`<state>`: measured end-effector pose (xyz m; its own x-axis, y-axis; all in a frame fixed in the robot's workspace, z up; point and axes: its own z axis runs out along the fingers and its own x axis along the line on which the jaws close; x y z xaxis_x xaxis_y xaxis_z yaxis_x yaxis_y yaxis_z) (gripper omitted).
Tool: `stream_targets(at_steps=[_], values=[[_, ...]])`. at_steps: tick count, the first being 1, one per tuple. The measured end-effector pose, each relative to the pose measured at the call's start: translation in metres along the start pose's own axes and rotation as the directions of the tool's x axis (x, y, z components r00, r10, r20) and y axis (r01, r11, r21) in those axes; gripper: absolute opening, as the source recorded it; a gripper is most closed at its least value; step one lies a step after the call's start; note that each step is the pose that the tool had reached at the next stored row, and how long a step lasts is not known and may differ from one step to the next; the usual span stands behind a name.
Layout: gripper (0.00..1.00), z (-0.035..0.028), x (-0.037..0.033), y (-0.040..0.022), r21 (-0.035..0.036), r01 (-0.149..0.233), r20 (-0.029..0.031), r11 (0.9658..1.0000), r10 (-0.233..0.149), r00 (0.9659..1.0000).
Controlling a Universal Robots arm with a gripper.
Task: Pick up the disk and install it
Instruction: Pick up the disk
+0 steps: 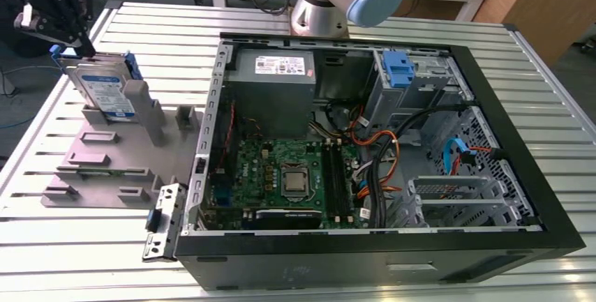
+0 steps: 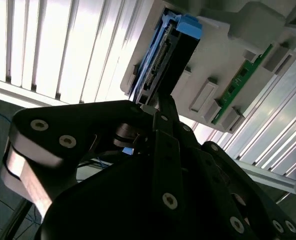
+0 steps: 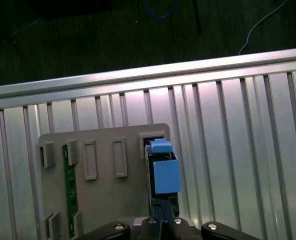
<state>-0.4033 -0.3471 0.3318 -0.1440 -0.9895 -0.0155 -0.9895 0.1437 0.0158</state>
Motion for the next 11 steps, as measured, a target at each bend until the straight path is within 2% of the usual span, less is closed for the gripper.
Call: stream_targets(at_steps=[11], values=[[0.11, -0.0017, -0.0009, -0.0006, 0.0000, 0.000, 0.0004, 1.0000, 0.000, 1.0000]])
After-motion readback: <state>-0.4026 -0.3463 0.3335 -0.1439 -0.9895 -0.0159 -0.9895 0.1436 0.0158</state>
